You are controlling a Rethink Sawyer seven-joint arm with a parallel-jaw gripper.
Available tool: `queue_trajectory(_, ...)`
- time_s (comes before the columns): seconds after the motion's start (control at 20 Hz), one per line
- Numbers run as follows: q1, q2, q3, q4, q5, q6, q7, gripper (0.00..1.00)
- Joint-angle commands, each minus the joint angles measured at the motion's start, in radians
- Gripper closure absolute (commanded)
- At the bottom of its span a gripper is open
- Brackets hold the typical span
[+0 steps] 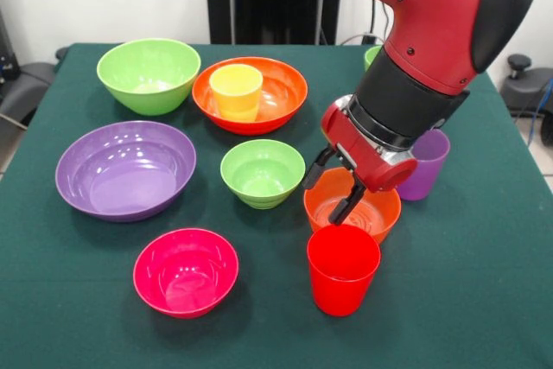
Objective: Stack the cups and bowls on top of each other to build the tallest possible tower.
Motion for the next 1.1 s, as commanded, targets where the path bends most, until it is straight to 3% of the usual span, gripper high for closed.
queue_trajectory(0.05, 0.012, 0.010, 0.099, -0.018, 0.023, 0.016, 0.192, 0.00)
queue_trajectory(0.35, 0.009, -0.019, 0.111, 0.013, 0.020, 0.016, 0.174, 0.00)
queue_trajectory(0.85, 0.044, -0.184, 0.127, 0.125, 0.008, 0.206, 0.128, 0.00)
queue_trajectory(1.1, 0.053, -0.199, 0.118, 0.121, -0.003, 0.246, 0.137, 0.00)
